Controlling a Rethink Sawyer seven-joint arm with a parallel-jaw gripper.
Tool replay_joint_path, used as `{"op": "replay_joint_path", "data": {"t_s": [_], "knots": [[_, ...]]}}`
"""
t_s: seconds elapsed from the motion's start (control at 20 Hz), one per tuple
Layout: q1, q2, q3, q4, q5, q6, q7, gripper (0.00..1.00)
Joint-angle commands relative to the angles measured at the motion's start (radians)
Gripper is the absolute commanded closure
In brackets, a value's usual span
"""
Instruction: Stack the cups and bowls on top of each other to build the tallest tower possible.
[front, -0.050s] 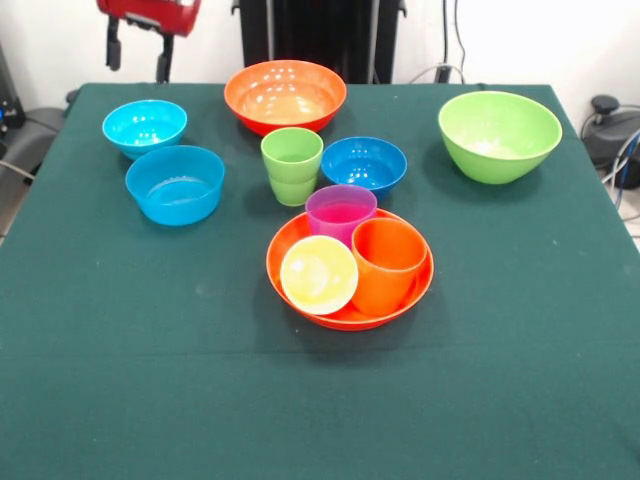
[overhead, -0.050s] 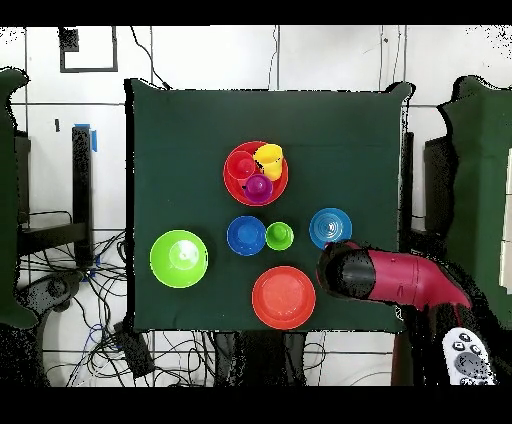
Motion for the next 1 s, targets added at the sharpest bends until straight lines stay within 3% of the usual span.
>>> {"op": "replay_joint_path", "data": {"t_s": [0.05,1.0], "knots": [[-0.009,0.139,0.086,0.005,0.028,-0.095,0.115,0.00],[-0.017,0.212,0.092,-0.024,0.029,-0.147,0.094,0.00]]}}
